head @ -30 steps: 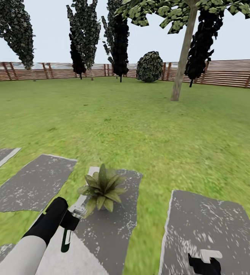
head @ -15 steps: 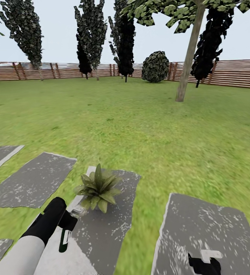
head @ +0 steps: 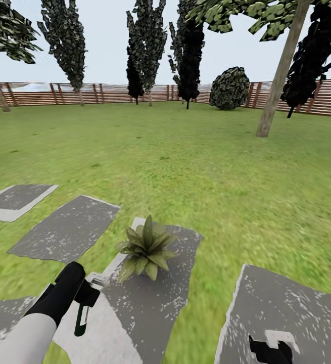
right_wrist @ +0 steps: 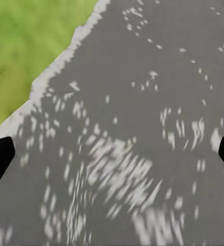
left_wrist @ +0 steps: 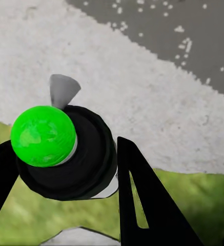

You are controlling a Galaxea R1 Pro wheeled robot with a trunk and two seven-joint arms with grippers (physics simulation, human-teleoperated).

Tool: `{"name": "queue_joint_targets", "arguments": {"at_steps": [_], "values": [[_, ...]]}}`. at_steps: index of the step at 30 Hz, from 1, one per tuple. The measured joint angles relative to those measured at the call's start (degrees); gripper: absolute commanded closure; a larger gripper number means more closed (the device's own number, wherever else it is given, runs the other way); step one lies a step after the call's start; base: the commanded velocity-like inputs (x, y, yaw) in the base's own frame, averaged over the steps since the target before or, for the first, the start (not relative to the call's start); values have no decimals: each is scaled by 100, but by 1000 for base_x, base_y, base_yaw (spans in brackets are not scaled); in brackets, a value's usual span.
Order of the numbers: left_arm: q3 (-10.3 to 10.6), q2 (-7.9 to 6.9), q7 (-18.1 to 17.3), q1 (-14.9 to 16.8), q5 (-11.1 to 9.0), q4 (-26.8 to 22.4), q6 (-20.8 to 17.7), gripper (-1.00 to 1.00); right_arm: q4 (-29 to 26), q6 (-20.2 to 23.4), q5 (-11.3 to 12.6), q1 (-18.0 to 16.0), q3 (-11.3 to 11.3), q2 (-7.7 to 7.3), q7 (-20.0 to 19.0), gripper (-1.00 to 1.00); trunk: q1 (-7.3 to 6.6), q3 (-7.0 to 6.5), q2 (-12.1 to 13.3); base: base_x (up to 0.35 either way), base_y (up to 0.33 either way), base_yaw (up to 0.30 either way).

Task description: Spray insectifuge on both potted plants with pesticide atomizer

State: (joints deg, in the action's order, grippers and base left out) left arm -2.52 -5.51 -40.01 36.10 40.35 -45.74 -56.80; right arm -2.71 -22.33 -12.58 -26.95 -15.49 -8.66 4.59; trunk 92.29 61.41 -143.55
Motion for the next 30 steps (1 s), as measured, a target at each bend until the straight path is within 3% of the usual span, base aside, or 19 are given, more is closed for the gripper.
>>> {"name": "queue_joint_targets", "arguments": {"at_steps": [14, 20, 23, 24, 26, 27, 28, 30], "values": [[-25, -5, 0, -8, -7, -4, 10, 100, 0, -1, 0, 0, -1, 0, 1, -100, 3, 0, 1, 23, -256, 6], [-11, -6, -17, 77, -30, -15, -24, 100, 1, -1, -1, -1, -1, 9, 1, -100, 1, 0, 1, 31, -270, 212], [14, -9, -233, 317, -49, -16, -36, 100, 1, -1, 0, -1, -1, 10, 1, -100, 1, -1, 1, 107, -270, 273], [26, -13, -452, 463, -44, -14, -35, 100, 1, -1, 1, -1, -1, 10, 1, -100, 0, -1, 1, 135, -267, 276], [53, -76, -890, 738, 71, 19, -20, 100, 1, -1, 1, -1, -1, 8, 1, -100, 0, -1, 1, 161, -252, 143], [87, -113, -1110, 852, 408, 48, -4, 100, 0, -1, 1, 0, -1, 5, 1, -100, 0, -1, 1, 163, -243, 21], [94, -116, -1158, 874, 542, 58, -12, 100, 0, -1, 1, 0, -2, -2, 1, -100, 0, 0, 1, 118, -252, 11], [101, -130, -1249, 884, 621, 69, -17, 100, 0, -1, -6, 0, -1, -11, 1, -100, 1, 0, 1, 40, -265, 4]]}}
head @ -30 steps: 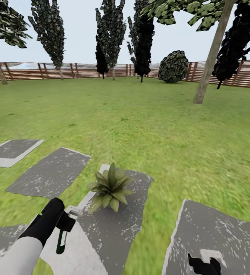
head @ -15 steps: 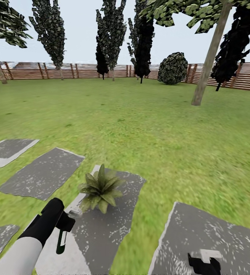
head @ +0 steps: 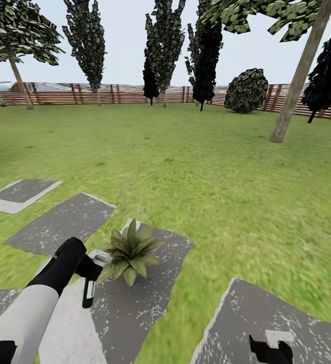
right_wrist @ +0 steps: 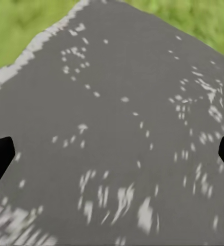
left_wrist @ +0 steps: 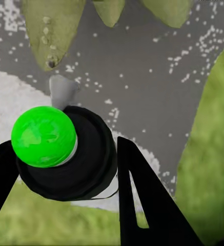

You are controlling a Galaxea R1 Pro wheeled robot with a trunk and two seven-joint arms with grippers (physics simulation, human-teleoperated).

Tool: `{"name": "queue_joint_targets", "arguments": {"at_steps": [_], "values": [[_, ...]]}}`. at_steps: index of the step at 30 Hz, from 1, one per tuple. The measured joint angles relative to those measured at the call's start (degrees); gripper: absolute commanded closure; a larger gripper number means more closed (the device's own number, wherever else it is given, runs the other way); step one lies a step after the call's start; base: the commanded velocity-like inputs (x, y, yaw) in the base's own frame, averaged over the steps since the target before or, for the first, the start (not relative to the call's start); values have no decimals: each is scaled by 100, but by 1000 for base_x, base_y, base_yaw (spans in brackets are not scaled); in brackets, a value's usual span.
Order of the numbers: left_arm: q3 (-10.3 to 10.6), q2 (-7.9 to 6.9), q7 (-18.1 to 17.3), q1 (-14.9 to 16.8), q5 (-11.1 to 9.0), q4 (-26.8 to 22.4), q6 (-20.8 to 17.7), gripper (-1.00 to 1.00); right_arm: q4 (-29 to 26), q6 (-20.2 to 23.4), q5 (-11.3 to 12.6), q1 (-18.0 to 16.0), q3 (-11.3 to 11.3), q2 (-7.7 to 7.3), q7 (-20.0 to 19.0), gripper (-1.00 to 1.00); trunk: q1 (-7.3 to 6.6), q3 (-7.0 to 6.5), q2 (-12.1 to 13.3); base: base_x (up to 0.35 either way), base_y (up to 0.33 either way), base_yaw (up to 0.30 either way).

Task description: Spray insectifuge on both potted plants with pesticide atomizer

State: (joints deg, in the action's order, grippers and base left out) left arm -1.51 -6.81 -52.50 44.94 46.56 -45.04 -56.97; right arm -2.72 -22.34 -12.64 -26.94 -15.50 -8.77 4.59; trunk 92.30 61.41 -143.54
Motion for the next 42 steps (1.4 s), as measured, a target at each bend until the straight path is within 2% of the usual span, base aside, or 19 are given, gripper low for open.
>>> {"name": "queue_joint_targets", "arguments": {"at_steps": [4, 6, 8, 14, 19, 26, 31, 36, 42], "values": [[15, -6, -211, 2, 56, 3, 2, 100, 0, 0, -2, 0, 0, -2, 0, -100, 1, 0, 0, -10, -271, 1], [35, 4, -252, 3, 242, 3, 6, 100, 0, 0, -2, 0, 0, -2, 0, -100, 2, 0, 0, -147, -253, 0], [38, 5, -261, -1, 326, 3, 6, 100, 0, 0, -3, 0, 0, -2, 0, -100, 3, 0, 0, -200, -231, 0], [34, -5, -266, -6, 362, -5, 3, 100, 0, 0, 0, 0, 0, 3, 0, -100, 3, 0, 0, -217, -214, 26], [18, -14, -263, 9, 362, -54, -26, 100, 1, 1, 1, -1, 0, 14, 0, -100, -1, 0, 0, 112, -209, 247], [27, 4, -294, 307, 358, -49, -54, 100, 0, 2, 6, 0, -2, 16, -2, -100, 0, 0, 0, 141, -60, 277], [37, 39, -307, 707, 362, 0, -98, 100, 0, 2, 5, 1, -2, 16, -2, -100, 0, 0, 0, 5, -2, 270], [47, 56, -310, 763, 507, 10, -105, 100, 0, 2, 6, 1, -1, 9, -2, -100, 1, 0, 0, 0, 0, 59], [48, 1, -311, 727, 535, 11, -95, 100, 0, 1, 1, 0, 0, -10, -1, -100, -1, 0, 0, 95, -78, 3]]}}
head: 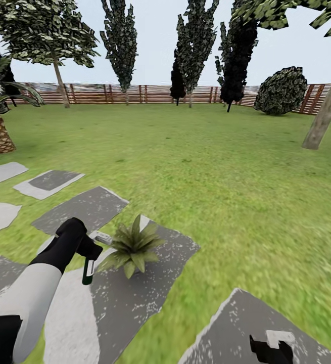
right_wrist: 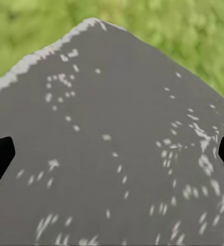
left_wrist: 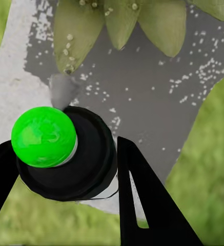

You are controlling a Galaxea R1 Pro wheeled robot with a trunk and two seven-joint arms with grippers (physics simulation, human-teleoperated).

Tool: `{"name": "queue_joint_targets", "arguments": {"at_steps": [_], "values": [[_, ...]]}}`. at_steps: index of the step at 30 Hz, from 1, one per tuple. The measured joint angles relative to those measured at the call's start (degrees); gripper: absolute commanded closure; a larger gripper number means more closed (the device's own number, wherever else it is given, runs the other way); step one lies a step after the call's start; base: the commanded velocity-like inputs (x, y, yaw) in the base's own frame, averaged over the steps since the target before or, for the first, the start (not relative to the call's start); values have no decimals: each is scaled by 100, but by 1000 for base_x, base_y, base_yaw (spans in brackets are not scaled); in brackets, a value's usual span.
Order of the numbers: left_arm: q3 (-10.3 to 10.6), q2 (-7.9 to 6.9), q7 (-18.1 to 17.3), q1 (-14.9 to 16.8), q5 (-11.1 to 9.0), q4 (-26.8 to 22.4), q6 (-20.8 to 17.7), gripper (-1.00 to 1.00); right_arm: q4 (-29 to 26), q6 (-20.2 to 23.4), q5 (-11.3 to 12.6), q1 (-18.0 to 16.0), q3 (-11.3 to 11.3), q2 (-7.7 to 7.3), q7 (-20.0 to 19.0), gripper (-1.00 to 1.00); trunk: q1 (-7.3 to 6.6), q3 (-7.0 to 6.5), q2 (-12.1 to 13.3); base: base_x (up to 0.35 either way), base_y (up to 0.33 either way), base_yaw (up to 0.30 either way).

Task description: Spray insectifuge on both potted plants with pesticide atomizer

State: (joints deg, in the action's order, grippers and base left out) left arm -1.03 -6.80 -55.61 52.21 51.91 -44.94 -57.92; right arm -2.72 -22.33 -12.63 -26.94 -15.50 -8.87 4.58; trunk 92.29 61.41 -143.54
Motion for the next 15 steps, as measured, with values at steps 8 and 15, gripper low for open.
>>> {"name": "queue_joint_targets", "arguments": {"at_steps": [8, 15], "values": [[0, 10, 0, -29, 5, 0, 1, 100, 0, -1, -4, 8, 0, 6, 1, -100, 0, 0, 0, 169, -219, 0], [0, 9, 2, -31, 4, -1, 0, 100, 1, -1, -4, 8, 3, 29, 1, -100, 2, 0, 0, 16, -271, 69]]}}
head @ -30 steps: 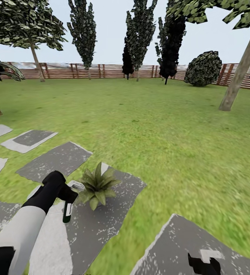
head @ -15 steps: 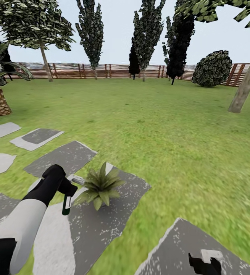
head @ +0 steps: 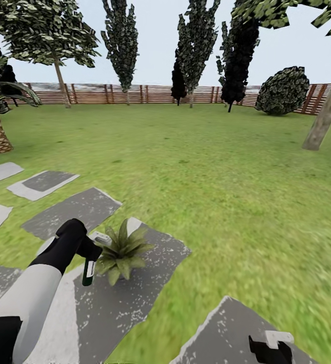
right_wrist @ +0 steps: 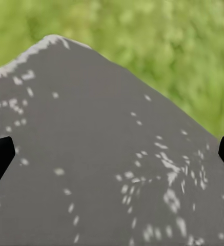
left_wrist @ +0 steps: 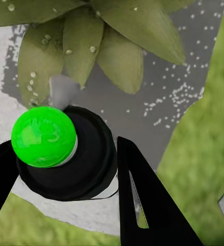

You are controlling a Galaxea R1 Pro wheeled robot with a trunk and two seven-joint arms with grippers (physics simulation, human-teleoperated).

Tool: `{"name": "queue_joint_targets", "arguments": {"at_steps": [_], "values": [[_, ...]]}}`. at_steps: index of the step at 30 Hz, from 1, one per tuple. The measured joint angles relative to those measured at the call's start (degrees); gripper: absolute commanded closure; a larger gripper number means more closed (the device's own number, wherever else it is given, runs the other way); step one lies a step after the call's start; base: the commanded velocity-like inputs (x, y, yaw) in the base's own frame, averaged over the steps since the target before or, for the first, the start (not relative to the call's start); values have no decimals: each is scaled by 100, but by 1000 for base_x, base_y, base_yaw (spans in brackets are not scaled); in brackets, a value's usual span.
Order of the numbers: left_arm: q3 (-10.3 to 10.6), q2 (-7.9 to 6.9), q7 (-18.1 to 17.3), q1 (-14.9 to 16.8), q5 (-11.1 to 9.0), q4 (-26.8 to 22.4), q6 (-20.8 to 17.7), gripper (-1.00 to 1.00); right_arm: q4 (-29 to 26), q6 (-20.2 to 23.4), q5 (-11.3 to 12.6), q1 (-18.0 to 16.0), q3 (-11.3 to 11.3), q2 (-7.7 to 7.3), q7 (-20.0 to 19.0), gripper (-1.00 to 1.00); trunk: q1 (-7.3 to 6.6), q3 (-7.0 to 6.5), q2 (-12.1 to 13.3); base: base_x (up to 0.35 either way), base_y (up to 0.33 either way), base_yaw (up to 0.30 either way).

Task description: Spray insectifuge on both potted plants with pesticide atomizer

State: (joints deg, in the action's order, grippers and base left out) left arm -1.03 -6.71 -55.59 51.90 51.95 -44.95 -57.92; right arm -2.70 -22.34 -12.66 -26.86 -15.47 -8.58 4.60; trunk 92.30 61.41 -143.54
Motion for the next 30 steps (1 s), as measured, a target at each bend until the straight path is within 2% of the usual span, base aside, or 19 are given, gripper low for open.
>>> {"name": "queue_joint_targets", "arguments": {"at_steps": [9, 15, 20, 30], "values": [[0, -48, 1, -22, 7, 15, 6, 100, 0, 0, 0, 0, 6, 5, 0, -100, 0, 0, 0, 0, -274, 270], [1, -196, -1, -35, 15, 464, 24, 100, 0, 0, 0, 0, 7, 5, 0, -100, 0, 0, 0, 7, -274, 278], [0, -380, -1, -35, 5, 553, 20, 100, 0, 0, 0, 0, 6, 5, 0, -100, -1, 0, 0, 102, -269, 275], [0, -375, 6, -41, -2, 581, 35, 100, -1, 1, 0, 1, 6, 5, -1, -100, -3, 0, 0, 255, -182, 37]]}}
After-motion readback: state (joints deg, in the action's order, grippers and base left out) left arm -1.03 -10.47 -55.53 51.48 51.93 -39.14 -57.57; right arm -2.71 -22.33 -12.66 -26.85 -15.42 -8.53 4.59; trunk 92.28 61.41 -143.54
